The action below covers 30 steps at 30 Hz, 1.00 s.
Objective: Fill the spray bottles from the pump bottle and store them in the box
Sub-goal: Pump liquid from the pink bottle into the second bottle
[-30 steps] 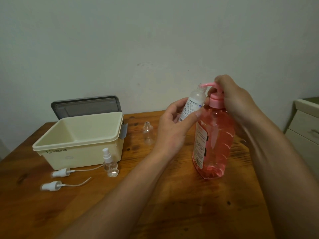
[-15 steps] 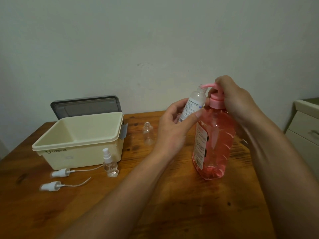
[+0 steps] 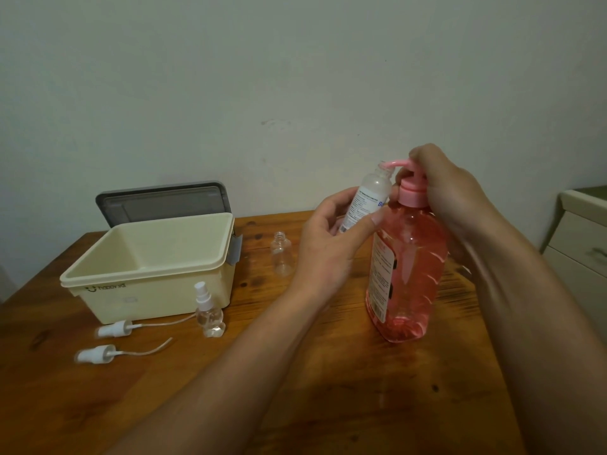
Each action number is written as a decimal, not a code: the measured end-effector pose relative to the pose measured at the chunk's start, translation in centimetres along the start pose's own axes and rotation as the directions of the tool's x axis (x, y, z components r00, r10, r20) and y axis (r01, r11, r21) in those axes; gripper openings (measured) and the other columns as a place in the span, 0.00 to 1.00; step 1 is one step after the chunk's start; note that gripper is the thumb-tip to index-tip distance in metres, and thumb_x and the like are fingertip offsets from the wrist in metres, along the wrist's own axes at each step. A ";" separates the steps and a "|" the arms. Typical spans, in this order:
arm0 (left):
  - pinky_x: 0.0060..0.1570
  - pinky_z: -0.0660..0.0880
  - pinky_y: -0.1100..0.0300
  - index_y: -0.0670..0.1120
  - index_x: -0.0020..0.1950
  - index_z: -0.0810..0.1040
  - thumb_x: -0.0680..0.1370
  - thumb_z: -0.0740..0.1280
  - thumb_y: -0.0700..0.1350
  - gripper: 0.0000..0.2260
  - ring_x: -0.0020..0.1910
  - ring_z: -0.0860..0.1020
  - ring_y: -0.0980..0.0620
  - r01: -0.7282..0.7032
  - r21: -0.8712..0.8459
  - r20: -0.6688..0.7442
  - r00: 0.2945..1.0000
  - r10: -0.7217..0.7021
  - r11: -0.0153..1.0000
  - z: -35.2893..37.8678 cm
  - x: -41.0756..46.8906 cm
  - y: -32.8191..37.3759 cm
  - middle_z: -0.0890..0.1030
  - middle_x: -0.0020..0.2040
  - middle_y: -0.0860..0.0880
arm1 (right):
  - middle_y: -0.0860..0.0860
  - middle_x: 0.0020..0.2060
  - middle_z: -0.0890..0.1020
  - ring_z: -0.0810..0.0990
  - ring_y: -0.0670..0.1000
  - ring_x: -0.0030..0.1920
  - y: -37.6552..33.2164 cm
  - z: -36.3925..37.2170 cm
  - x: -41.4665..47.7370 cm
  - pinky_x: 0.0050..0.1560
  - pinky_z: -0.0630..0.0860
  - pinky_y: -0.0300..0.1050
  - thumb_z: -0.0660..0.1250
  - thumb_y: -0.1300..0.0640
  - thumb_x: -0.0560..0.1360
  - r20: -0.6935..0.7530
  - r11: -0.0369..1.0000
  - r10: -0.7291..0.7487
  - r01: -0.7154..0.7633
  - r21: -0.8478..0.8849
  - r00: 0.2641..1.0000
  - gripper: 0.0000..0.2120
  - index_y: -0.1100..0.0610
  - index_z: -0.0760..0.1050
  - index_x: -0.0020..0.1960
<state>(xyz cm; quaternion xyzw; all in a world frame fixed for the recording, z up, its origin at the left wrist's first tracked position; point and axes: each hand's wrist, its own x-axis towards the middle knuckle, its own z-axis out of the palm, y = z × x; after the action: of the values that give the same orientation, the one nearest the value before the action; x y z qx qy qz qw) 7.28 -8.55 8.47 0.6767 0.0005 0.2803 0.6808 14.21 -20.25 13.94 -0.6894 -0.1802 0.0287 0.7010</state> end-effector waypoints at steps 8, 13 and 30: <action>0.48 0.78 0.68 0.46 0.66 0.75 0.74 0.73 0.41 0.20 0.49 0.81 0.62 -0.009 -0.002 0.001 1.000 0.009 1.000 0.1 0.2 0.0 0.82 0.57 0.51 | 0.52 0.31 0.81 0.76 0.54 0.32 0.2 -0.1 0.0 0.39 0.72 0.52 0.58 0.40 0.76 0.000 1.000 0.007 -0.007 -0.012 1.000 0.19 0.55 0.76 0.41; 0.45 0.77 0.70 0.46 0.64 0.75 0.74 0.73 0.40 0.19 0.46 0.81 0.65 -0.008 -0.004 -0.003 1.000 0.008 1.000 0.1 0.1 -0.1 0.82 0.54 0.53 | 0.52 0.29 0.80 0.73 0.55 0.33 0.0 0.0 0.0 0.34 0.71 0.47 0.58 0.47 0.77 0.007 1.000 0.012 -0.012 -0.012 1.000 0.15 0.55 0.75 0.41; 0.47 0.78 0.68 0.45 0.65 0.76 0.74 0.74 0.41 0.20 0.49 0.82 0.62 0.015 -0.023 -0.012 1.000 -0.015 1.000 0.1 0.0 -0.2 0.83 0.56 0.50 | 0.52 0.29 0.79 0.73 0.57 0.36 -0.1 0.1 -0.1 0.39 0.71 0.50 0.59 0.48 0.77 0.010 1.000 0.020 -0.020 0.001 1.000 0.15 0.55 0.75 0.38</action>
<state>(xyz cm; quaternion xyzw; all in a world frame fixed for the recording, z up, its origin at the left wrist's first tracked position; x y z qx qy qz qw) 7.37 -8.65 8.27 0.6672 0.0064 0.2793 0.6905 14.09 -20.21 14.03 -0.6908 -0.1767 0.0393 0.7000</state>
